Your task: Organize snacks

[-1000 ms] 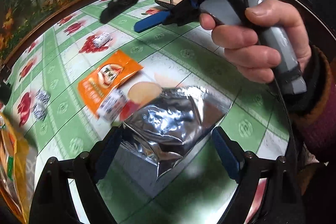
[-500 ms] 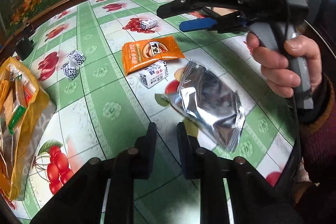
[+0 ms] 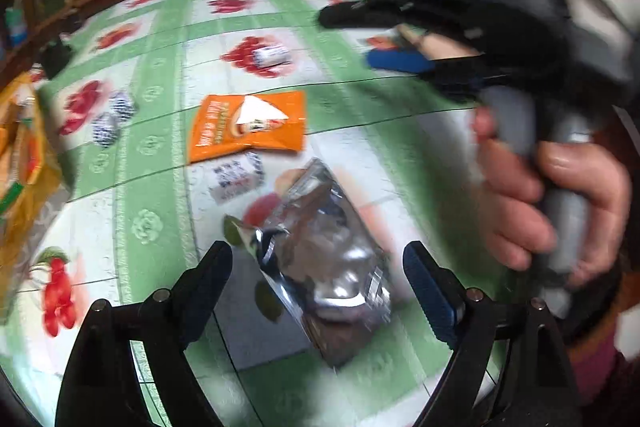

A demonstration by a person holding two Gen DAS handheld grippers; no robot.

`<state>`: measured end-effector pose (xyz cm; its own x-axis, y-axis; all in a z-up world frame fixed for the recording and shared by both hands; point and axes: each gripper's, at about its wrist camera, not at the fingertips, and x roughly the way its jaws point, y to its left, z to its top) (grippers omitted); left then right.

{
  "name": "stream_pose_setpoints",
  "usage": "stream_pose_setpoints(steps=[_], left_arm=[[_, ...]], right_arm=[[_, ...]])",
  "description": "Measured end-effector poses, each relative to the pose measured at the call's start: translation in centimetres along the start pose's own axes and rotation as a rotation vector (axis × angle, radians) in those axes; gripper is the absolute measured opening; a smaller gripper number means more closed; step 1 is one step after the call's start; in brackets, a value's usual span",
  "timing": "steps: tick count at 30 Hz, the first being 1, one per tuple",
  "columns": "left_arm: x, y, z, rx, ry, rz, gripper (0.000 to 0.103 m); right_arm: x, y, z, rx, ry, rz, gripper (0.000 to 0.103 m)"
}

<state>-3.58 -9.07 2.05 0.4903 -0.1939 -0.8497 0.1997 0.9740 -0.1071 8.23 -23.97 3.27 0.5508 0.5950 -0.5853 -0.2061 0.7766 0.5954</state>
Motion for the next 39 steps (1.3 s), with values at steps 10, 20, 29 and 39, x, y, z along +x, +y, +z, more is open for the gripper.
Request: stream_pose_setpoints(steps=[10,20,29,39], left_arm=[[-0.1,2.9,-2.1,0.002,-0.037,0.055,0.074],[-3.1,9.2,-4.0,-0.085,-0.093,0.136,0.074],[-3.4,11.2,-5.0,-0.132,-0.097,0.109,0.074],[-3.1,11.1,-4.7,-0.128,-0.099,0.081,0.074]], right_arm=[[0.1,0.3,-0.2,-0.01,0.026,0.042,0.064],[1.3,4.6,-4.0,-0.178,0.143,0.159,0.065],[2.0,8.0,-7.5,-0.389,0.171,0.09,0.063],[5.2,9.9,-9.8,-0.533,0.219,-0.124,0.039]])
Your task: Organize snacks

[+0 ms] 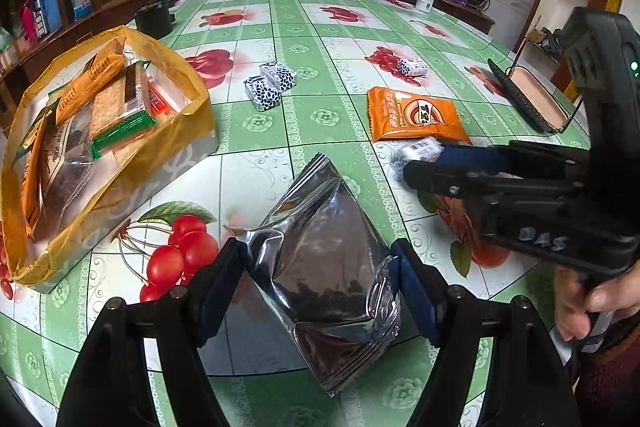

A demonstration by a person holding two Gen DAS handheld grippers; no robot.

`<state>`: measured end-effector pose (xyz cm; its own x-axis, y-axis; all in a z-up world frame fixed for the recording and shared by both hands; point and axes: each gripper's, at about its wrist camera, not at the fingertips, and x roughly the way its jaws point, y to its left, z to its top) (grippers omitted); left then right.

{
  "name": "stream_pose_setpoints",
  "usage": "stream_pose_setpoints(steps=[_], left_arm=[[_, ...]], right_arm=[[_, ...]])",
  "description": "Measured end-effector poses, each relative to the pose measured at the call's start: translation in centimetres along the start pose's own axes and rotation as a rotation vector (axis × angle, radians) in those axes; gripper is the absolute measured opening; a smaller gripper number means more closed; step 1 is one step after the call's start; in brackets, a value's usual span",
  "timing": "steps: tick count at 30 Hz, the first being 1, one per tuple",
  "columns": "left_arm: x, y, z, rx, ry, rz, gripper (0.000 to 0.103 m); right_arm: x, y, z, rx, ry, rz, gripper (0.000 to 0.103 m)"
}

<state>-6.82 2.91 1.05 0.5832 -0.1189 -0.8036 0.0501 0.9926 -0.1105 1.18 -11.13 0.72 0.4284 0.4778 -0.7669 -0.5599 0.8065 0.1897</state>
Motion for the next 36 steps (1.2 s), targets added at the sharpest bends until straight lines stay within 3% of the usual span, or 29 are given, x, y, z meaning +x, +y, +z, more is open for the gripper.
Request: stream_pose_setpoints(steps=[4,13,15,17,20,30,31,33,36], left_arm=[[-0.1,0.1,0.0,-0.008,-0.005,-0.012,0.074],[-0.1,0.1,0.0,-0.009,-0.006,-0.013,0.074],[-0.1,0.1,0.0,-0.008,-0.005,-0.011,0.074],[-0.1,0.2,0.0,-0.008,-0.006,-0.013,0.074],[-0.1,0.2,0.0,-0.008,-0.006,-0.014,0.074],[0.0,0.2,0.0,-0.01,-0.008,-0.024,0.074],[0.0,0.2,0.0,-0.009,-0.008,-0.024,0.074],[0.0,0.2,0.0,-0.008,-0.008,-0.026,0.074],[-0.1,0.2,0.0,-0.011,-0.009,-0.03,0.074]], right_arm=[[0.0,0.4,-0.2,-0.021,-0.015,-0.022,0.015],[-0.8,0.3,-0.2,-0.003,-0.04,0.027,0.016],[-0.8,0.5,0.0,-0.003,-0.038,0.024,0.02],[-0.5,0.5,0.2,0.012,-0.032,0.017,0.032],[-0.1,0.8,0.4,0.017,-0.029,0.008,0.034],[1.6,2.2,1.2,-0.043,-0.026,-0.078,0.034],[1.6,2.1,1.2,-0.043,-0.03,-0.075,0.033],[1.5,1.8,1.1,-0.028,-0.033,-0.066,0.019],[1.3,1.3,1.0,-0.002,-0.025,-0.012,0.018]])
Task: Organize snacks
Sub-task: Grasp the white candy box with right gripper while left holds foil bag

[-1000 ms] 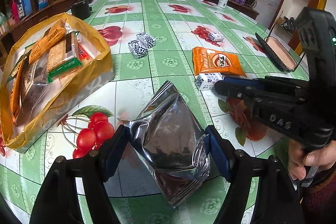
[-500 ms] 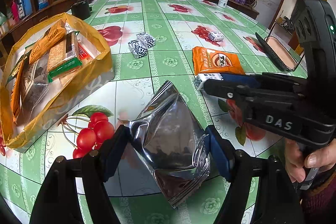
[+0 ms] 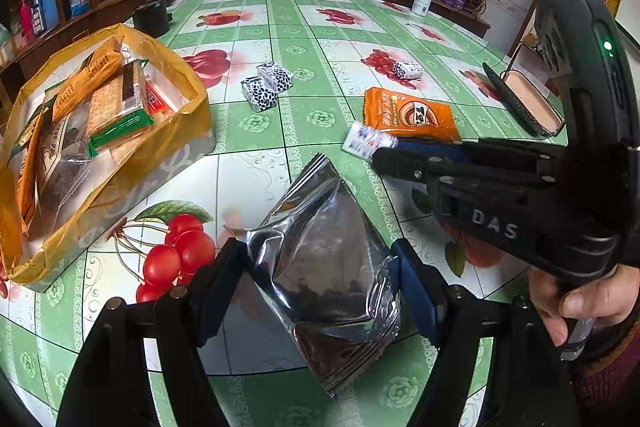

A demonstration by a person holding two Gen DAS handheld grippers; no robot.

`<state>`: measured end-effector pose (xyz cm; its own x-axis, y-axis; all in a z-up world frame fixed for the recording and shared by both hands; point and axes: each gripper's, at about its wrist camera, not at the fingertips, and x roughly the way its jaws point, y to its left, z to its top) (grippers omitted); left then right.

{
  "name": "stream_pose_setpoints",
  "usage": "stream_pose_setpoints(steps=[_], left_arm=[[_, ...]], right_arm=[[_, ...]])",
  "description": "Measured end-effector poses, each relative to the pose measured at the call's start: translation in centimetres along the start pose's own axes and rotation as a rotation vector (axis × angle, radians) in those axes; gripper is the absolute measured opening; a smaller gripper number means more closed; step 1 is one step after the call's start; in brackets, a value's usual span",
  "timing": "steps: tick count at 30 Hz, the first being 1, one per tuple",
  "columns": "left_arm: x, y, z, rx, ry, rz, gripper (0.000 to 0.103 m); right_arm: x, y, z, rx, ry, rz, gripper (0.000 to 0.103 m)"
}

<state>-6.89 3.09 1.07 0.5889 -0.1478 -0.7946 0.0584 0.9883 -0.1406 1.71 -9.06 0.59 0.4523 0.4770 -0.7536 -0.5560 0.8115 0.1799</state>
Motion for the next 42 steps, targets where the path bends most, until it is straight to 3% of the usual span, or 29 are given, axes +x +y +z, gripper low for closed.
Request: stream_pose_setpoints(steps=[6,10,17,21,26,32,42], left_arm=[[0.0,0.1,0.0,-0.003,-0.001,-0.005,0.074],[0.0,0.1,0.0,-0.002,-0.001,-0.004,0.074],[-0.1,0.2,0.0,-0.005,-0.003,-0.009,0.074],[-0.1,0.3,0.0,-0.005,-0.003,-0.01,0.074],[-0.1,0.2,0.0,-0.013,-0.007,-0.013,0.074],[-0.3,0.3,0.0,-0.024,-0.018,-0.011,0.074],[-0.3,0.3,0.0,-0.025,-0.018,-0.012,0.074]], right_arm=[[-0.9,0.4,-0.1,-0.003,-0.007,0.074,0.018],[-1.2,0.0,0.2,0.004,-0.026,0.026,0.025],[-0.2,0.4,0.9,-0.008,0.001,0.056,0.025],[0.9,1.2,1.2,-0.041,0.013,0.025,0.025],[0.6,1.5,0.8,-0.064,-0.009,0.024,0.017],[-0.2,0.7,0.8,-0.014,-0.039,0.051,0.015],[0.7,1.1,0.6,-0.024,0.0,0.039,0.016]])
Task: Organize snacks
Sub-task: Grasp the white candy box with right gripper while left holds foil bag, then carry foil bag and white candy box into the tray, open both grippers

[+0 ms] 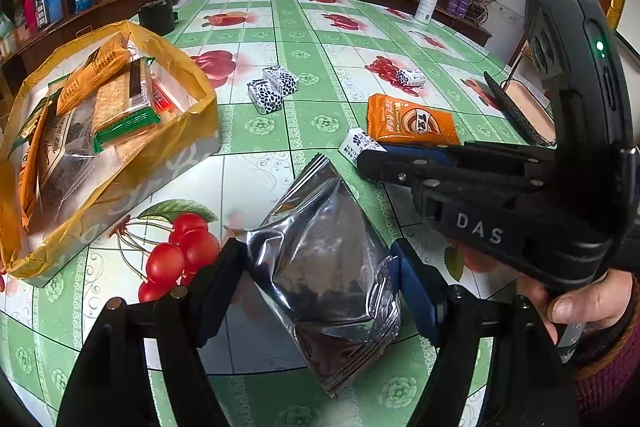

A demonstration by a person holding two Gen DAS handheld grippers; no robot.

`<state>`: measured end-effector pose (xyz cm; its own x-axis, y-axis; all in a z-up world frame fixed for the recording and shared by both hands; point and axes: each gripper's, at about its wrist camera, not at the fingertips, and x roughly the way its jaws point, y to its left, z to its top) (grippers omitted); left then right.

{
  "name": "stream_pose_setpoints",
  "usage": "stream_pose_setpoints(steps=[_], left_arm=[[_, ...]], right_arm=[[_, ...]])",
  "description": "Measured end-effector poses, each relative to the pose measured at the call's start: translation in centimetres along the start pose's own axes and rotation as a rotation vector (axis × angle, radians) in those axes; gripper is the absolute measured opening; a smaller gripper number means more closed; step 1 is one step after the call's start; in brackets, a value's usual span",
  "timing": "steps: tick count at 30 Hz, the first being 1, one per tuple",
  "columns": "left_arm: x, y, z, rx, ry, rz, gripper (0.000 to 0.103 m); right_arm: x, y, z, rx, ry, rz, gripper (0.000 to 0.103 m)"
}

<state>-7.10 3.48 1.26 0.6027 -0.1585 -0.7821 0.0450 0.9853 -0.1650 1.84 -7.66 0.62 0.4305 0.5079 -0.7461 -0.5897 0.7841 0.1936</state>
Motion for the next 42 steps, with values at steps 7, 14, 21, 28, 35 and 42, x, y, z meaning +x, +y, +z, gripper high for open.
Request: stream_pose_setpoints(steps=[7,14,21,28,35,42], left_arm=[[-0.4,0.2,0.0,0.0,-0.026,-0.004,0.074],[-3.2,1.9,1.3,-0.025,-0.096,0.011,0.074],[-6.0,7.3,3.1,-0.121,-0.172,0.078,0.074],[-6.9,14.2,3.9,-0.248,-0.219,0.176,0.074],[-5.9,18.3,4.5,-0.324,-0.232,0.212,0.074],[-5.1,19.3,4.3,-0.347,-0.246,0.184,0.075]], right_arm=[[-0.9,0.0,-0.1,0.012,-0.044,-0.001,0.015],[-2.0,-0.1,0.5,0.08,-0.078,0.053,0.015],[-2.0,2.4,2.6,0.117,-0.084,0.158,0.015],[-0.7,7.3,5.1,0.072,-0.073,0.244,0.015],[2.9,12.2,6.7,0.014,-0.039,0.278,0.015],[5.4,14.4,6.8,-0.051,0.0,0.262,0.016]])
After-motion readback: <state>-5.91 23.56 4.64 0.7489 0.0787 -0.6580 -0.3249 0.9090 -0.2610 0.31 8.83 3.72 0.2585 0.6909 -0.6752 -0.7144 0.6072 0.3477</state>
